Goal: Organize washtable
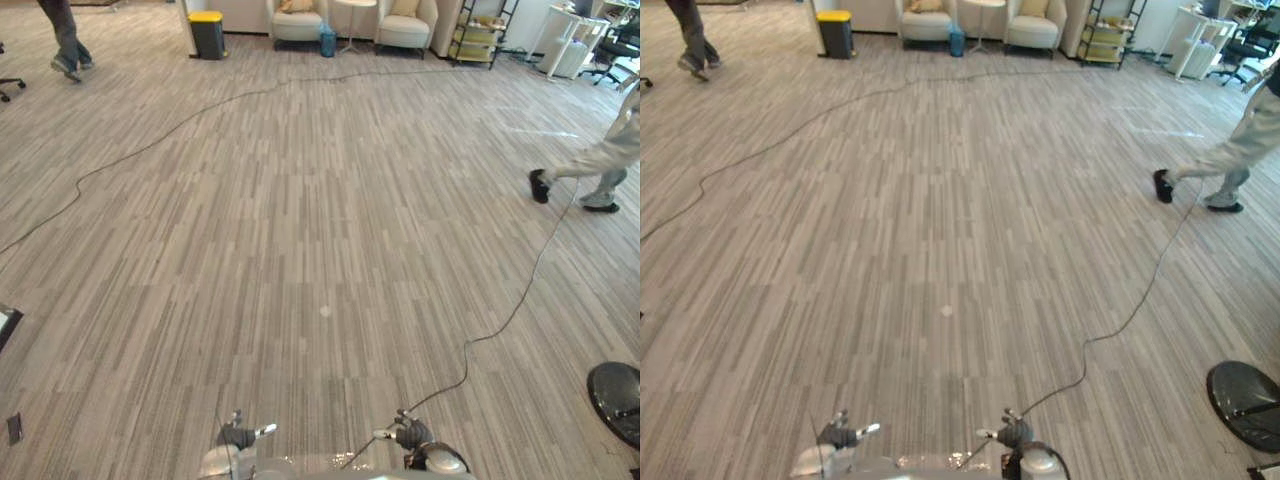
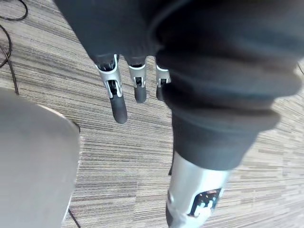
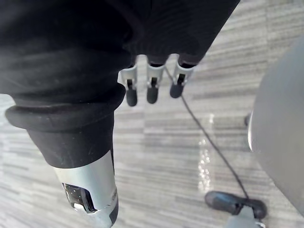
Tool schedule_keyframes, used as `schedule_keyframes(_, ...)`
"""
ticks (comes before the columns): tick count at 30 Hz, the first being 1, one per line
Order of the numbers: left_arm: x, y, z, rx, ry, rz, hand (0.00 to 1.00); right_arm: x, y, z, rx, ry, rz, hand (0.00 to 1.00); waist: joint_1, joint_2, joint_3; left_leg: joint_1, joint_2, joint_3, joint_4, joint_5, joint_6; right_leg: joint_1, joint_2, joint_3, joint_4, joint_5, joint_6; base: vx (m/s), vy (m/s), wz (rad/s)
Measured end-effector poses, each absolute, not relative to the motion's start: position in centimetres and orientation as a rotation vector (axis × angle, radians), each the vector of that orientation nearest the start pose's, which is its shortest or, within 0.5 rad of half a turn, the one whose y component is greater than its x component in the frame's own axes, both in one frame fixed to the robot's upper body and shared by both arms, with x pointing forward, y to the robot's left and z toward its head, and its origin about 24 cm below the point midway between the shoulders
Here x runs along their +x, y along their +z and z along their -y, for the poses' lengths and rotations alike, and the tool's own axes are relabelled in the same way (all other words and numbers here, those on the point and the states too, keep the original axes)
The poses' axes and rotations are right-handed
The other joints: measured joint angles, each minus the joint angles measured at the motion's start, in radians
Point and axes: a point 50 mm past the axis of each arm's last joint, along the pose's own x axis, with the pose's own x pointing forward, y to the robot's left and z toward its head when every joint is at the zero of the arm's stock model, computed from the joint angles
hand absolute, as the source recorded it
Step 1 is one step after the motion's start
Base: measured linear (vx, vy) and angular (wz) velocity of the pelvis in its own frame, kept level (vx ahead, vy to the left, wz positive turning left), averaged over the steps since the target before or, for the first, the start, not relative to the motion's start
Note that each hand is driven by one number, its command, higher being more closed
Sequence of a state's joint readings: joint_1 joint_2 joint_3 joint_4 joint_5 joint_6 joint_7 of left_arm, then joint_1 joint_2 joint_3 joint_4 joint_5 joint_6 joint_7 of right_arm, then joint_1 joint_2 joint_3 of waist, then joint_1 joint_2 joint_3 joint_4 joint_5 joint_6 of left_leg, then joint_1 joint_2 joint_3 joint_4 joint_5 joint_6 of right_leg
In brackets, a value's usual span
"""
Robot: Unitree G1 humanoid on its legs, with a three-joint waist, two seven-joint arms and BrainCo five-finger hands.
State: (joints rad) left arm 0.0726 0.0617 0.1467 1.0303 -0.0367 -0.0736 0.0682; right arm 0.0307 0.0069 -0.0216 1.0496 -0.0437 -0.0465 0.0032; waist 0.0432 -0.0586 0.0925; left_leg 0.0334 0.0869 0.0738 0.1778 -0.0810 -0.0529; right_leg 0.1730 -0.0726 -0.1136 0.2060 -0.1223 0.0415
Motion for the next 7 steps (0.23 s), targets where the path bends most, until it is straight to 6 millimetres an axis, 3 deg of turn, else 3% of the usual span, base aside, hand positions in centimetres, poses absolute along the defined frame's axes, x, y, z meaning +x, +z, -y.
schedule_keyframes(7,10.1,-15.8,-19.8,-0.013,0.267,-1.038,0.00,11.5,-16.0,16.2,-0.056,-0.006,-1.055,0.00,-0.004,0.009,0.001,0.053,-0.008,0.002,-0.113,0.077,-0.002,0.011,0.000,0.009,-0.023,0.017,-0.004,-0.05,-0.015,-0.01)
